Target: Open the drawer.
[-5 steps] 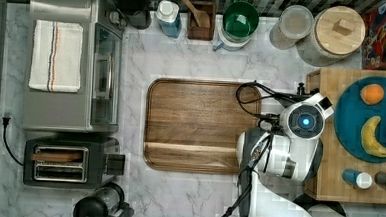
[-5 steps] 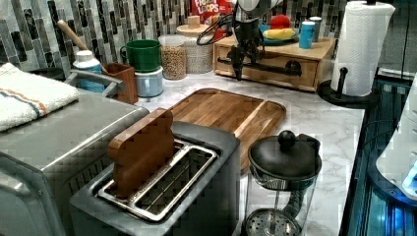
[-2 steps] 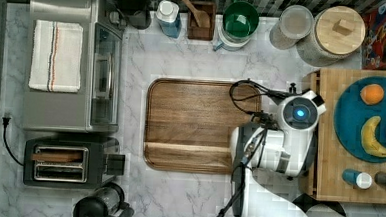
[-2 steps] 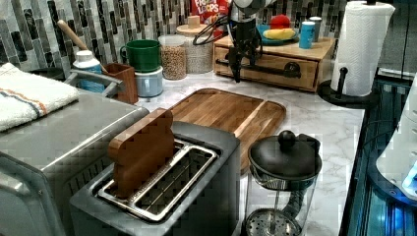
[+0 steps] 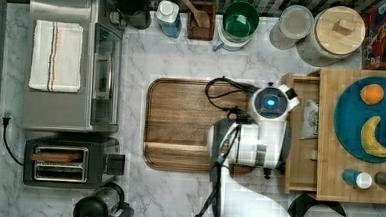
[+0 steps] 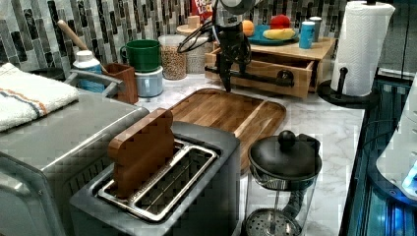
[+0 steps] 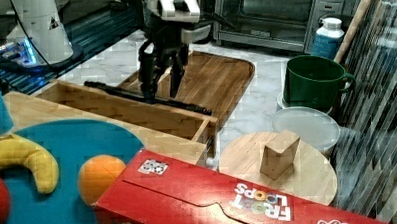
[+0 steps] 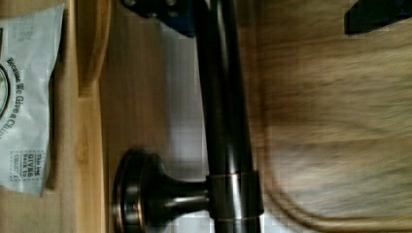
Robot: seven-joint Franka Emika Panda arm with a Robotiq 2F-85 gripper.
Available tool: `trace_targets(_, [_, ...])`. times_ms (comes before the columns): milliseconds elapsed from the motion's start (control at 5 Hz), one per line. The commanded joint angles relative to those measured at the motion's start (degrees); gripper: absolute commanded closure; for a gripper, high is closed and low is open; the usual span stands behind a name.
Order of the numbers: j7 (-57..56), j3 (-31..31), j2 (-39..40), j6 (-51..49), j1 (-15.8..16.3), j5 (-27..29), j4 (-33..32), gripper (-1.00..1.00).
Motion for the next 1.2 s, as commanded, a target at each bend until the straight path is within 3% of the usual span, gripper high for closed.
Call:
trace_targets(200, [7.11,7.98,-5.05,-1.54,5.3,3.51,-3.29,-1.0])
trace_targets(600, [6.71,10.62,-5.18,-2.32,3.85,7.56,-2.83,-1.0])
trace_targets(800, [9.76,9.9,-5.28,-2.5,6.02,7.92,-2.75,-1.0])
trace_targets(1200, [10.79,11.58,-5.78,-5.04,5.06,9.96,-1.59,-1.0])
